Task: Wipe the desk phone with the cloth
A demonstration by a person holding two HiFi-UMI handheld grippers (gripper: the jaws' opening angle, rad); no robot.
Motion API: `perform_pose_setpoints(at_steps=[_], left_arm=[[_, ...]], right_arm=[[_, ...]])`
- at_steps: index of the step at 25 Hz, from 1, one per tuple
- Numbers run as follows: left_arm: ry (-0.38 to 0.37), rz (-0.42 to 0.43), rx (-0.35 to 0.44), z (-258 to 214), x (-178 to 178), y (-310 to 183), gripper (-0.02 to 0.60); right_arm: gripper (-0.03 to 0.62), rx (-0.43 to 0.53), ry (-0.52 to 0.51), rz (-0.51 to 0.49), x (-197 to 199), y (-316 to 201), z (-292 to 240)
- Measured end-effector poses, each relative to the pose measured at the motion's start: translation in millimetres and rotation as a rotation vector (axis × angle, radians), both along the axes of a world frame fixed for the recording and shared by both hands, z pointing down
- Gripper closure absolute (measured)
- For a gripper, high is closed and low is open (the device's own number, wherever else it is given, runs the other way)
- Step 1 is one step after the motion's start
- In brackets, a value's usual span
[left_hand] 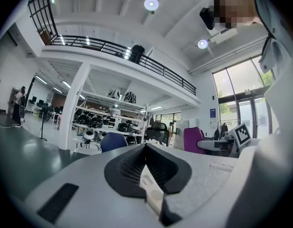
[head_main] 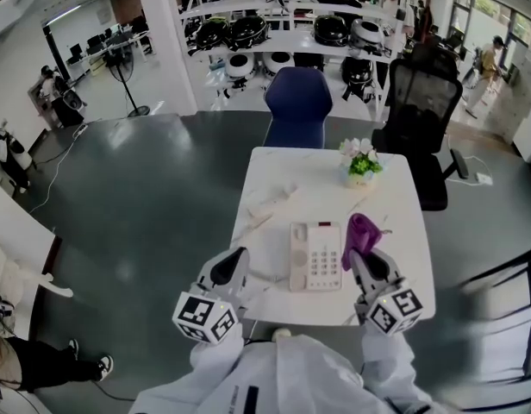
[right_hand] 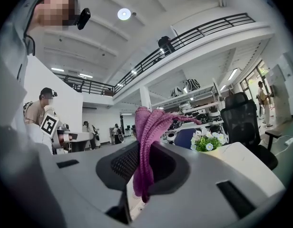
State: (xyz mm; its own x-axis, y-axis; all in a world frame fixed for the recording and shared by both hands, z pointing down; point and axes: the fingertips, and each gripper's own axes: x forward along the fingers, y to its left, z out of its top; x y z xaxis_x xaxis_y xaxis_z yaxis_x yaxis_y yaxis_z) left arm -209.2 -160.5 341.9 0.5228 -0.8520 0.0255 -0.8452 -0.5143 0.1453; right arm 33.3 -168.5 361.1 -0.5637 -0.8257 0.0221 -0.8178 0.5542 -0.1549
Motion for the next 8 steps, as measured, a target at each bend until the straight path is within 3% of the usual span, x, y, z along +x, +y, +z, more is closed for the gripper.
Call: perform_pose_setpoints(at_steps=[8], left_arm=[[-0.005, 0.007, -0.004, -3.4, 4.4, -7.6, 0.584]], right_arm=[[0.556, -0.005, 0.020, 0.011, 2.9, -5.6, 0.8]])
